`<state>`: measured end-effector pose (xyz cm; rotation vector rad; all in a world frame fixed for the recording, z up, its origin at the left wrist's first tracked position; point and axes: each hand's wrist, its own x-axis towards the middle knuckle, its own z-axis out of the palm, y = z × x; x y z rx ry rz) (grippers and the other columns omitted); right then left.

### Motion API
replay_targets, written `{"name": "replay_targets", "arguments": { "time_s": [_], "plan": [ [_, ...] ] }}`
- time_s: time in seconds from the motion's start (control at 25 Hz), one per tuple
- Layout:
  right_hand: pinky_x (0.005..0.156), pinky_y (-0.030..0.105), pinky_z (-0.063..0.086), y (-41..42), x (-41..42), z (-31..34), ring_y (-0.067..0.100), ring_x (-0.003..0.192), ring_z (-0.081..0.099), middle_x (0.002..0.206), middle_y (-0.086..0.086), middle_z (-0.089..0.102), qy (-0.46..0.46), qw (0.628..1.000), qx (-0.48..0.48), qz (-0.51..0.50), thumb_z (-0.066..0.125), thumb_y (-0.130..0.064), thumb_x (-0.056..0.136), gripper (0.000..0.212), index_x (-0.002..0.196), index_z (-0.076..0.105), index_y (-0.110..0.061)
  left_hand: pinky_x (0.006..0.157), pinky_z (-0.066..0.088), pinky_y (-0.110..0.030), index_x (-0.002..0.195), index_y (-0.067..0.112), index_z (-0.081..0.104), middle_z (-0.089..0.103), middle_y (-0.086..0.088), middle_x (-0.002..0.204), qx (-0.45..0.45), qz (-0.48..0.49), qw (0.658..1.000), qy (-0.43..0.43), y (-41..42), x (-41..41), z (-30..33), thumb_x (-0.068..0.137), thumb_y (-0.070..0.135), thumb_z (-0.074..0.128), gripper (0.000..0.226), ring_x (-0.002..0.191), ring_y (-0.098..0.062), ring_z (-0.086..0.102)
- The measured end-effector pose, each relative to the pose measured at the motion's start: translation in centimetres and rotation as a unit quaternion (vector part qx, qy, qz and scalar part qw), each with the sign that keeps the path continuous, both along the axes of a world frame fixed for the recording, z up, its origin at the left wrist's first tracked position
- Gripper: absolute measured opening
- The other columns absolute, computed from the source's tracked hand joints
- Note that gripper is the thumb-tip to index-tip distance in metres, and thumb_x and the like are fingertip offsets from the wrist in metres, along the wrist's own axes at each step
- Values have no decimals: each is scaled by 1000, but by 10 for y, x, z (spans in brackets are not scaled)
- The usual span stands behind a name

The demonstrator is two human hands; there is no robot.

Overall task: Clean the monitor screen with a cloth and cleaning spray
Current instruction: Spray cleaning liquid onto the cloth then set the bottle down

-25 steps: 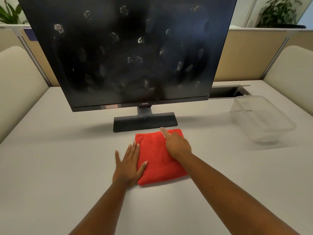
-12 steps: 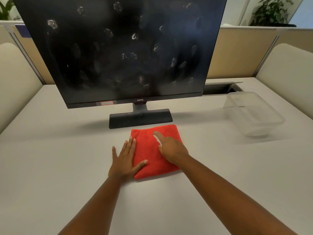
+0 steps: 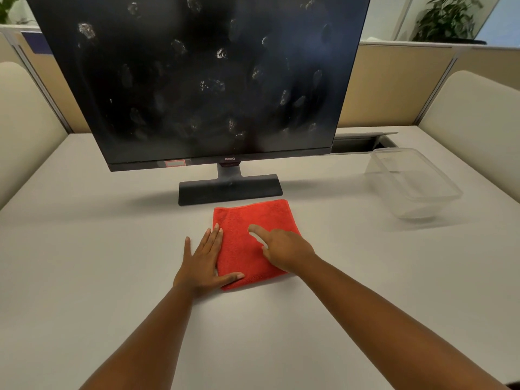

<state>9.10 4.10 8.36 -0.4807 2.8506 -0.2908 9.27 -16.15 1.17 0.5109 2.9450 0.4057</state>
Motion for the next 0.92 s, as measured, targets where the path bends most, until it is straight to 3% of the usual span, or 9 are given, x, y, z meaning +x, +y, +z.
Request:
{"name": "replay_targets", "arguments": {
  "time_s": [0.32,0.56,0.76,0.92],
  "plan": [
    [72,34,44,40,7,9,31,91,59,106,14,59,-1,999,1,-42,35,-20,96,49,141,24,-36,109,-18,-51,138,13,-20,-22,6,144,13,2,1000,4,0,2,-2,44,96,1,127,136,-12,-16],
    [70,34,41,58,13,4,30,80,54,86,8,48,-17,998,6,-60,35,-20,94,43,135,29,-32,107,-21,-49,136,13,-22,-23,8,143,16,1,1000,8,1,3,-1,45,96,1,126,134,-10,-17],
    [78,35,43,56,-1,2,33,96,58,108,15,58,26,994,11,-109,32,-21,96,49,142,22,-35,107,-21,-48,137,13,-20,-22,7,144,16,2,1000,10,1,3,-1,46,96,0,125,133,-9,-18],
    [78,36,43,50,-13,-3,33,98,57,111,15,56,30,987,13,-160,27,-19,97,51,143,15,-38,108,-20,-50,137,13,-21,-22,7,145,17,4,1000,9,0,3,-2,46,96,0,124,133,-10,-18]
  ]
}}
